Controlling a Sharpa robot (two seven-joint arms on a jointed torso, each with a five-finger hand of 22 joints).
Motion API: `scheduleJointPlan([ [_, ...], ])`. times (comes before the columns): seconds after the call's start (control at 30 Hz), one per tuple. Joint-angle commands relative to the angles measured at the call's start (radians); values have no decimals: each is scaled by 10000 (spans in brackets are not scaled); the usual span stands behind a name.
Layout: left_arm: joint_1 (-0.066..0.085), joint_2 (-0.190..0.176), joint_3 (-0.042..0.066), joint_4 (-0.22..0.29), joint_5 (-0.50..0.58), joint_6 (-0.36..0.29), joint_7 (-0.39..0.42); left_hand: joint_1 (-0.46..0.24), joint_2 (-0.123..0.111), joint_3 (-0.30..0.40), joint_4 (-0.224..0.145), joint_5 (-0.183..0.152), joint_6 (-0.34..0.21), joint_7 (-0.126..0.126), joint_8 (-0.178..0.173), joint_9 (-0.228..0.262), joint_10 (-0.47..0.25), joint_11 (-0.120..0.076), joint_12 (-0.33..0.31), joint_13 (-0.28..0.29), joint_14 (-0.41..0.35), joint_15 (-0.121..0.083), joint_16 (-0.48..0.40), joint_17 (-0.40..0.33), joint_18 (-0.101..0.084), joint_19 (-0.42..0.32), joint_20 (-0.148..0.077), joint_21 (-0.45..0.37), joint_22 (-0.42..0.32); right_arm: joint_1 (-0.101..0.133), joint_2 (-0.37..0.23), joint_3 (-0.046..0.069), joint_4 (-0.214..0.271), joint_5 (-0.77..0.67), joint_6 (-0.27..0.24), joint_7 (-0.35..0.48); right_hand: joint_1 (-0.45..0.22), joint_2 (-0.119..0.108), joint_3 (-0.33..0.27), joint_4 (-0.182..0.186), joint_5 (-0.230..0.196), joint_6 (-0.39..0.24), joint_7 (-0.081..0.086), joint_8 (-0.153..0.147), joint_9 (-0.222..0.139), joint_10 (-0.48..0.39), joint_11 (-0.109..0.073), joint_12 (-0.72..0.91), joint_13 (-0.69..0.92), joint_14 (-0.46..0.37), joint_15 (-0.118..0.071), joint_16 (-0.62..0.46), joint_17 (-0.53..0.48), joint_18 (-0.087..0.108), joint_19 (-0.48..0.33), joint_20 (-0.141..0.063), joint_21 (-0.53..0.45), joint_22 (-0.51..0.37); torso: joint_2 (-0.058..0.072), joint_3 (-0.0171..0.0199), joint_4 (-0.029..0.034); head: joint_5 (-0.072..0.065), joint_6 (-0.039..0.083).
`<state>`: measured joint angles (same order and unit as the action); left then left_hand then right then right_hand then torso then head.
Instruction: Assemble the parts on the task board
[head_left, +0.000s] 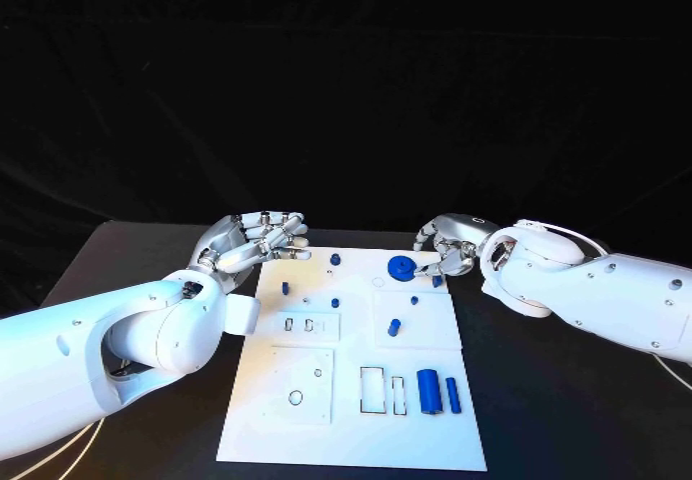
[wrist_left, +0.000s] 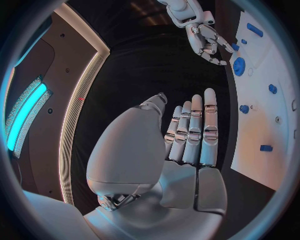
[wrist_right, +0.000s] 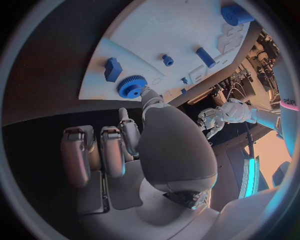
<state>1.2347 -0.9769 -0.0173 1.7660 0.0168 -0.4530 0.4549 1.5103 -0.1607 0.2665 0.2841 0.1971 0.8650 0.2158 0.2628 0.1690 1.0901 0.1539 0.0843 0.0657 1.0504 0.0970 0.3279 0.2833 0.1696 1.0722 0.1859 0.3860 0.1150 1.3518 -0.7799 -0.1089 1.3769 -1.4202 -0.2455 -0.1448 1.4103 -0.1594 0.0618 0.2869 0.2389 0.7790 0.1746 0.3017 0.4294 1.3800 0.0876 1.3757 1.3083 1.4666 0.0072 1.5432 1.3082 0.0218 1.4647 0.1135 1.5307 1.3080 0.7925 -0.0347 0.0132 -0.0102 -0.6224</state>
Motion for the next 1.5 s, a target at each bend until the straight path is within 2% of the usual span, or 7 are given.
scheduleJointPlan([
  [0.03, 16, 8, 8, 5, 29, 214, 48, -60, -5, 14, 15, -43, -46, 62, -33, -11, -31, 66, -34, 2, 12, 57, -46, 9, 117, 61, 16, -5, -13, -49, 141, -2, -145, 171, 334, -142, 83, 81, -34, 12, 69, -50, -15, 47, 16, 80, 15, 113, 305, 895, 88, 51, 1893, -86, 715, 90, 75, 2141, 7, -2, 3, 1, -32],
  [0.47, 16, 42, 7, -36, 29, 226, 22, -57, -2, 16, 9, -44, -38, 55, -33, -10, -20, 61, -38, 5, 11, 55, -52, 17, 119, 61, 17, -9, -17, -108, 672, -34, -746, 435, 250, -114, 71, 195, 20, 24, 268, -115, 10, 76, 28, 240, 40, 358, 587, 926, 114, 112, 2058, -111, 780, 112, 136, 2236, 7, -8, 8, 15, -66],
  [0.57, 16, 53, 7, -49, 29, 227, 13, -57, -2, 16, 9, -44, -38, 55, -33, -10, -20, 61, -38, 5, 11, 55, -52, 17, 119, 61, 17, -9, -17, -113, 762, -44, -799, 377, 254, -110, 71, 222, 36, 20, 290, -104, 9, 91, 33, 260, 42, 387, 621, 929, 118, 117, 2075, -119, 802, 116, 157, 2267, 10, 3, 14, 39, -58],
  [0.73, 15, 65, 7, -63, 29, 221, -7, -54, 5, 22, 5, -43, -32, 53, -34, -10, -14, 59, -44, 6, 11, 54, -57, 25, 120, 62, 17, -12, -21, -124, 867, -54, -875, 303, 264, -96, 74, 245, 55, 14, 310, -92, 10, 108, 39, 360, 44, 495, 750, 944, 121, 139, 2145, -141, 859, 121, 211, 2348, -6, -8, 22, 41, -77],
  [0.9, 15, 81, 7, -69, 29, 220, -29, -53, 13, 27, 5, -42, -32, 54, -35, -10, -13, 59, -47, 7, 10, 53, -60, 28, 121, 63, 17, -13, -22, -131, 944, -62, -945, 390, 313, -94, 72, 277, 78, 13, 318, -65, 8, 130, 45, 397, 43, 541, 803, 948, 124, 146, 2165, -145, 871, 125, 222, 2365, -4, -10, 5, 49, -88],
  [1.1, 14, 107, 7, -73, 29, 224, -48, -49, 25, 35, 2, -39, -35, 62, -41, -12, -15, 62, -56, 6, 10, 53, -64, 35, 123, 65, 17, -15, -25, -165, 1025, -73, -1044, 418, 385, -93, 80, 300, 98, 7, 322, -46, 5, 142, 49, 412, 42, 563, 827, 950, 124, 151, 2179, -149, 881, 127, 232, 2379, 0, -6, 13, 52, -106],
  [1.5, 14, 113, 7, -95, 29, 220, -70, -41, 35, 44, -3, -37, -41, 68, -48, -15, -18, 65, -65, 6, 9, 53, -69, 41, 124, 67, 17, -17, -27, -263, 1112, -84, -1106, 369, 729, -78, 279, 393, 289, -57, 367, 55, -8, 193, 52, 566, 29, 739, 1036, 968, 119, 181, 2272, -185, 976, 127, 321, 2512, 1, -6, 6, 62, -151],
])
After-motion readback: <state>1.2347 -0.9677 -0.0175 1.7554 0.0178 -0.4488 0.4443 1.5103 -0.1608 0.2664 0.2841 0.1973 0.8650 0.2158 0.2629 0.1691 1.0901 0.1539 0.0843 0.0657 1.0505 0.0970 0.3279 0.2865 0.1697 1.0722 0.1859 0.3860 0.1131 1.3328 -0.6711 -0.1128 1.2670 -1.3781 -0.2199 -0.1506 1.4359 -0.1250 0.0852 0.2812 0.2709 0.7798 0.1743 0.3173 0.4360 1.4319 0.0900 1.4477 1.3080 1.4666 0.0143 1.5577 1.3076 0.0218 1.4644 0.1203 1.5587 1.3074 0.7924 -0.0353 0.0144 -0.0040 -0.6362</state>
